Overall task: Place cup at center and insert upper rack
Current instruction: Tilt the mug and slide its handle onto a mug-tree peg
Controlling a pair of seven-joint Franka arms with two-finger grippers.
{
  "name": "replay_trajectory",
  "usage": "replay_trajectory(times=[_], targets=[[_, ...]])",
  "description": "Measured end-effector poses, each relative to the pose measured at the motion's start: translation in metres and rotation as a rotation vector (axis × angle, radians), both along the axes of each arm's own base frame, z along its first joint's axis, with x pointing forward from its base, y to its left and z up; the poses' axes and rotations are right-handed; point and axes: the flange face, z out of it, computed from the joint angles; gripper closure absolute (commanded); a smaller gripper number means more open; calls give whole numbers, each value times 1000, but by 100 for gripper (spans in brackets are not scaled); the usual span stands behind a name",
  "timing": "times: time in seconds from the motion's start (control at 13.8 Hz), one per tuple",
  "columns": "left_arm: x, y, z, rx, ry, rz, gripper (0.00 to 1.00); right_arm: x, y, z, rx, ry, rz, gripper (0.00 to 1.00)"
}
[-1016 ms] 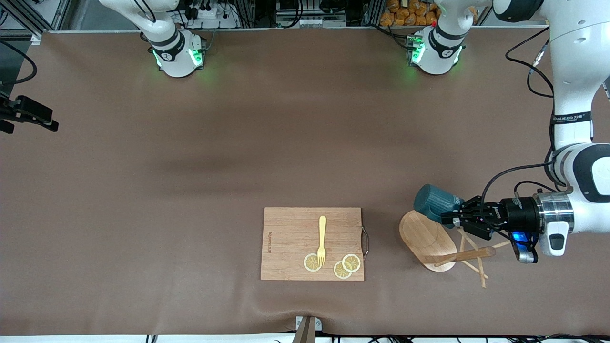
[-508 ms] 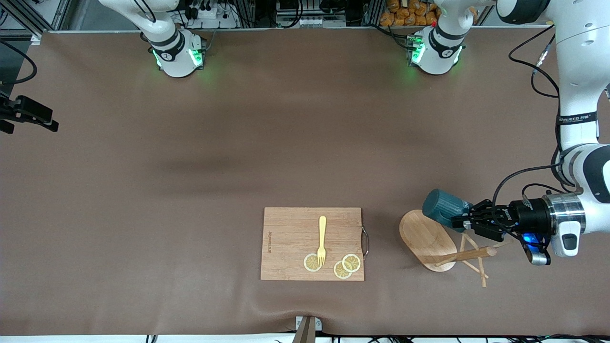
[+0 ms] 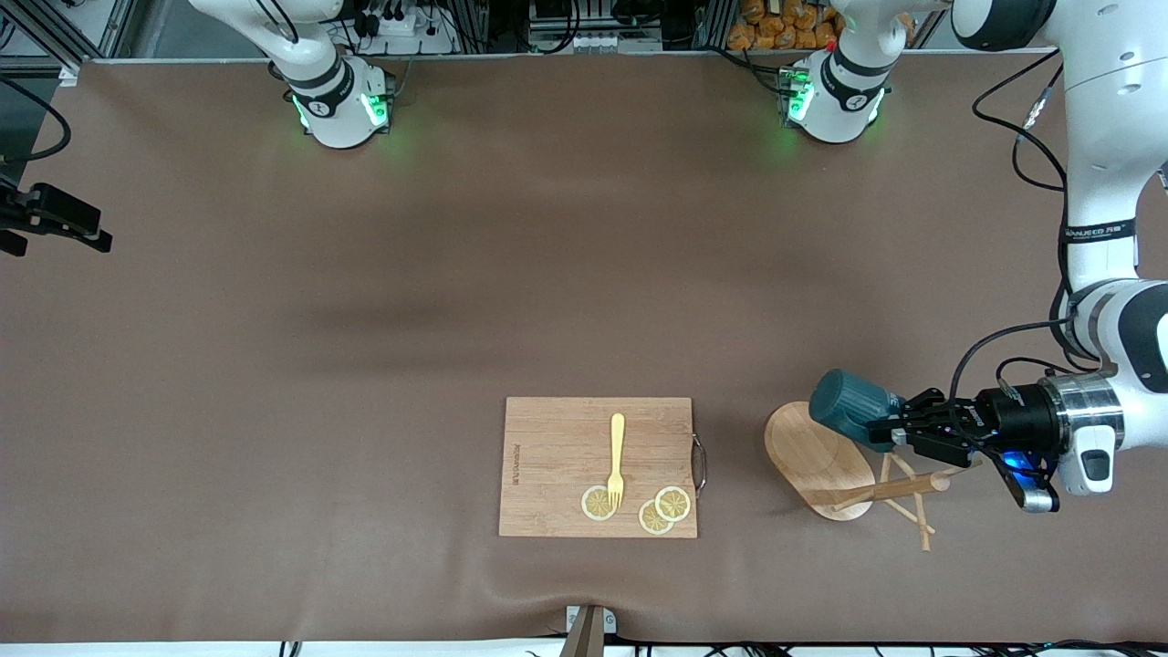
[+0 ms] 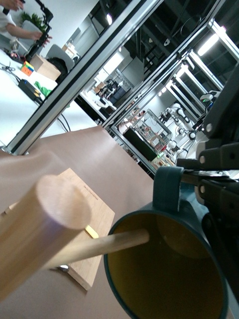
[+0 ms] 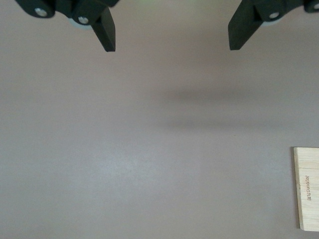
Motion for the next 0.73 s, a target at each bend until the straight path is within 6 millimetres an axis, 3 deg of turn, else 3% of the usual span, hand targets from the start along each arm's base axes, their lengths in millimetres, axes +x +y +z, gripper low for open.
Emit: replay_trajectory(times=[0.29, 0.73], targets=[[4, 8, -13, -55, -34, 23, 100, -1, 0, 0, 0, 4, -1, 0], [6, 10, -12, -76, -70, 38, 100, -7, -3, -2, 2, 49, -24, 0]])
